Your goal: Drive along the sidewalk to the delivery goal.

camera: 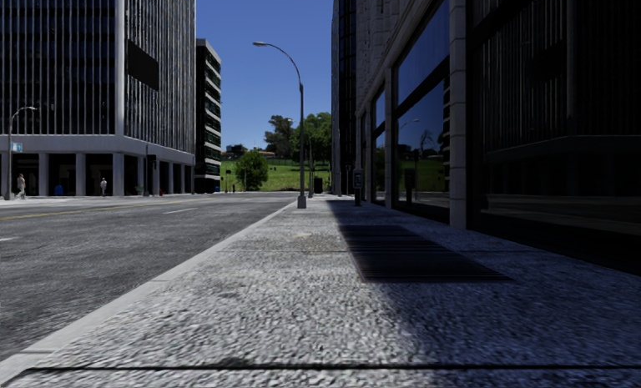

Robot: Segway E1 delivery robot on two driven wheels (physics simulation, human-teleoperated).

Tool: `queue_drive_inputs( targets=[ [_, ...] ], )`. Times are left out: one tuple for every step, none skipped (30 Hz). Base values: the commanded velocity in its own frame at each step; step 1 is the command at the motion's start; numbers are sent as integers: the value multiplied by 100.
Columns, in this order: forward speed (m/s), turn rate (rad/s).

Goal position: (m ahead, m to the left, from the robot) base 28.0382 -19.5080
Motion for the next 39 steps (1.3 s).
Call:
queue_drive_inputs(
  targets=[
    [200, 0],
    [200, 0],
    [200, 0],
    [200, 0],
    [200, 0],
    [200, 0],
    [200, 0],
    [200, 0],
    [200, 0],
    [200, 0],
    [200, 0],
    [200, 0],
    [200, 0],
    [200, 0],
    [200, 0],
    [200, 0],
    [200, 0],
    [200, 0],
    [200, 0],
    [200, 0],
    [200, 0],
    [200, 0],
    [200, 0],
    [200, 0],
    [200, 0],
    [200, 0],
    [200, 0],
    [200, 0],
    [200, 0],
    [200, 0],
    [200, 0],
    [200, 0],
    [200, 0],
    [200, 0],
    [200, 0],
    [200, 0],
    [200, 0],
    [200, 0],
    [200, 0]
  ],
)
